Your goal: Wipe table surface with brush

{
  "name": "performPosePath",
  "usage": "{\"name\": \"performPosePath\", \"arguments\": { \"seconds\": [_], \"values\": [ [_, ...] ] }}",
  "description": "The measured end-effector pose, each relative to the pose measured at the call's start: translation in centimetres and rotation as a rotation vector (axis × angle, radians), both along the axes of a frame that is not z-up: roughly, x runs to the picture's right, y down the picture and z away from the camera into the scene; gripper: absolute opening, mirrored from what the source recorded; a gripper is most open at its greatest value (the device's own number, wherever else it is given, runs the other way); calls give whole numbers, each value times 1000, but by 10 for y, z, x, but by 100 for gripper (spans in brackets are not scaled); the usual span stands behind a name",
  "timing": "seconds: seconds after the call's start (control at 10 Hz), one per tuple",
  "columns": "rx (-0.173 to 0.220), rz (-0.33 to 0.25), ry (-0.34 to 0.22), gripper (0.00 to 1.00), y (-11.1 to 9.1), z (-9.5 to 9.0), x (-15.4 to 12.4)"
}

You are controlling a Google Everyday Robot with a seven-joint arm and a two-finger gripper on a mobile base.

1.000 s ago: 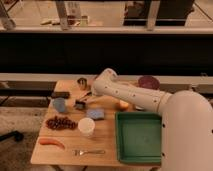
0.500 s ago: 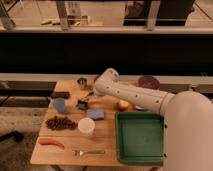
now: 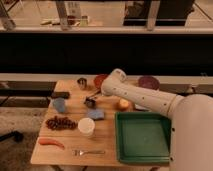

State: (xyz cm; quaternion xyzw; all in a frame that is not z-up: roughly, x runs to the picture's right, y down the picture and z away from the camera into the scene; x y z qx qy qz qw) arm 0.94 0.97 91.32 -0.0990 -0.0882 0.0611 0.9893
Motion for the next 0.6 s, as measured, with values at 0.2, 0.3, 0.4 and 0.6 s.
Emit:
{"name": "performPosePath", "arguments": {
  "seconds": [0.2, 0.3, 0.4, 0.6],
  "values": [
    [3, 13, 13, 5, 0, 0, 5],
    [3, 11, 13, 5, 0, 1, 3],
    [3, 9, 15, 5, -1, 3, 1],
    [7, -3, 7, 5, -6, 7, -10]
  ]
}}
